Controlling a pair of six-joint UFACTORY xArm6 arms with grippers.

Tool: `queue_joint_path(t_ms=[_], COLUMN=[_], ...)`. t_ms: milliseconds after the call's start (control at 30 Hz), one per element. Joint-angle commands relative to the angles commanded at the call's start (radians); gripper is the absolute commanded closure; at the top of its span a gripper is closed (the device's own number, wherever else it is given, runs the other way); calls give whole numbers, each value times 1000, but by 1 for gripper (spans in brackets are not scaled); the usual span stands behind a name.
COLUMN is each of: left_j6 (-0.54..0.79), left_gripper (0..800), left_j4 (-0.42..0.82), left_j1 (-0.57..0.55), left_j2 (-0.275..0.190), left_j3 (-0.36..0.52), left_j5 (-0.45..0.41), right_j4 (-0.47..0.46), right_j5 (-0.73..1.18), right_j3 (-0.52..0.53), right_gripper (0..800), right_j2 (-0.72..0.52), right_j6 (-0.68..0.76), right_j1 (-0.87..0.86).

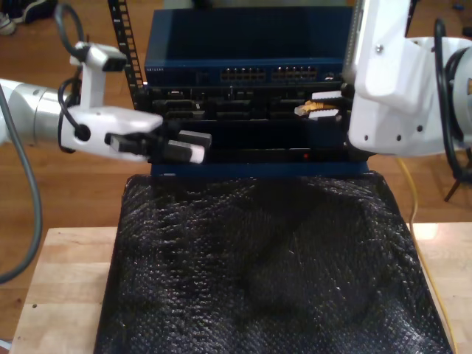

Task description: Grab the cable and plug it in

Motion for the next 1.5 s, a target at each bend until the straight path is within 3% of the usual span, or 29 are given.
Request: queue_joint_path(t_ms=[333,667,933,1200,1367,1500], left_j6=[81,272,494,798,933,1080], left_gripper=[2,2,2,2,2,2], left_j4=[278,592,769,971,1083,1160], left_j1=[8,43,212,377,462,532], left_j2=[-89,-184,-192,-198,-198,-201], left_j3=[3,14,21,61,146,196], left_j5=[-97,-61,49,48,41,-15], right_j4=[-183,-252,-284,-298,-299,-299], right_j5=[143,304,311,311,311,311], right_j3=[-15,-74,-71,-71,-69,-64], right_gripper=[800,800,800,800,800,800], right_j2=[89,175,204,224,227,242], right_j6=[153,175,190,201,201,201], right_j1=[-11,-29,-35,-35,-41,-49])
